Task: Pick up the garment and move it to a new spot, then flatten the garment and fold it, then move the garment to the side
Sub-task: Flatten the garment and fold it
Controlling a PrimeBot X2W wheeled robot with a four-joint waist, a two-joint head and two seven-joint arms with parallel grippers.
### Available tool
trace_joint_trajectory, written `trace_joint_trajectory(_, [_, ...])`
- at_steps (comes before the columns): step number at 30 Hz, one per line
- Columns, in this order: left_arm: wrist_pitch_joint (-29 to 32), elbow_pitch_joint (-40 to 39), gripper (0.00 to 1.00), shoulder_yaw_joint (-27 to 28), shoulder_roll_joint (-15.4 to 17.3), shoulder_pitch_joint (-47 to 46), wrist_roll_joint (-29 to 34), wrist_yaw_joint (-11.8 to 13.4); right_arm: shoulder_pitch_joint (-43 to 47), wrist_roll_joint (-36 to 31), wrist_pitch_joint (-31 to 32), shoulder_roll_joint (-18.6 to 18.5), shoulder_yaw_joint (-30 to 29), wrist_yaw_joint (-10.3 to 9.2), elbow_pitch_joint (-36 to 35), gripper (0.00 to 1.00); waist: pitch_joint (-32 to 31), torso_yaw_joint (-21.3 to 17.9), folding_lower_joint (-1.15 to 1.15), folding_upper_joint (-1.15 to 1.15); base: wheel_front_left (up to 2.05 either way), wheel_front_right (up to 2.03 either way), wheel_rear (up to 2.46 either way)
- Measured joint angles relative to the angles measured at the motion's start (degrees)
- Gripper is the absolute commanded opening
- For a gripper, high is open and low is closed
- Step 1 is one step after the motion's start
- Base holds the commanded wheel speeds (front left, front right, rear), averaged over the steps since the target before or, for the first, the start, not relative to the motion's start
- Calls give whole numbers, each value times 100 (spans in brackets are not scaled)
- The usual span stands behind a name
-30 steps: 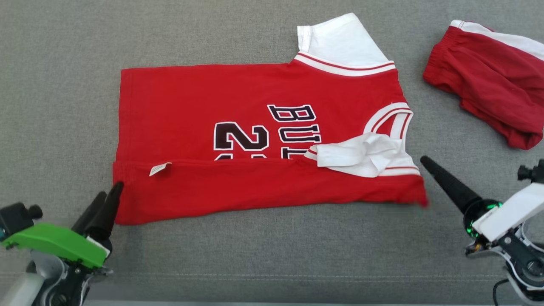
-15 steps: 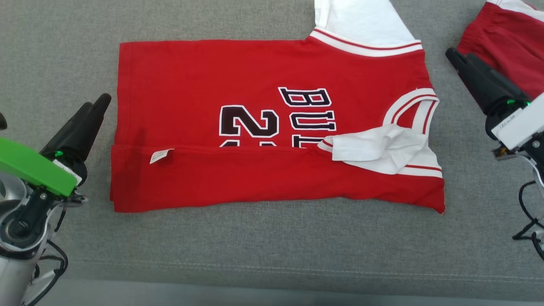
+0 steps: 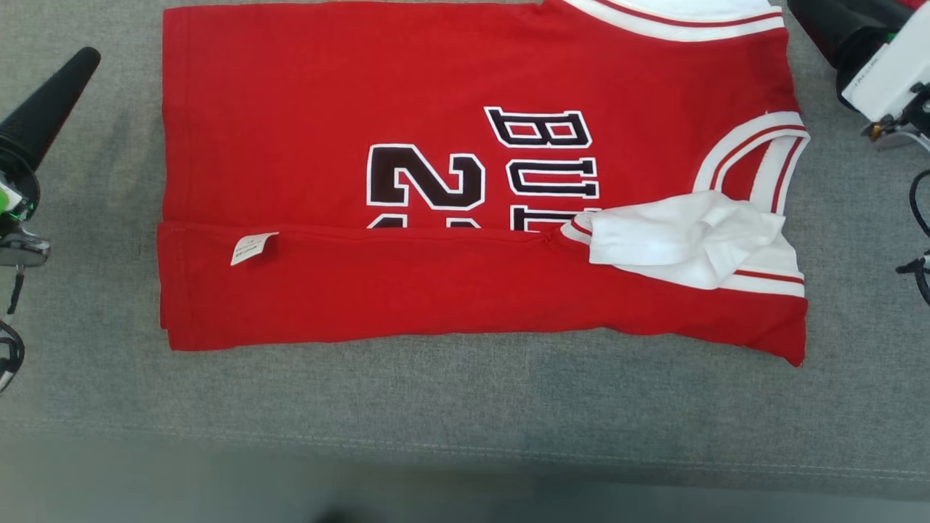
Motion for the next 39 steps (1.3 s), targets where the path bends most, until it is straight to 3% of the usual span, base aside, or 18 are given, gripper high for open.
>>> trace_joint_trajectory(4, [266, 153, 100, 27, -1, -190, -299, 0, -424, -280, 264, 144, 82, 0, 343, 100, 190, 6, 0, 0, 0, 0, 0])
trace_joint_trajectory(16, [770, 280, 100, 42, 64, -695, -378, 0, -1480, -872, 843, 509, 179, 0, 975, 100, 618, -31, 0, 0, 0, 0, 0])
trace_joint_trajectory(37, [1135, 463, 100, 43, -88, -957, -581, 0, -2080, -1246, 1572, 984, 171, 1, 1781, 100, 801, -7, 0, 0, 0, 0, 0])
trace_joint_trajectory(39, [1141, 457, 100, 54, -105, -962, -582, 0, -2107, -1258, 1607, 1017, 190, 1, 1801, 61, 810, 2, 0, 0, 0, 0, 0])
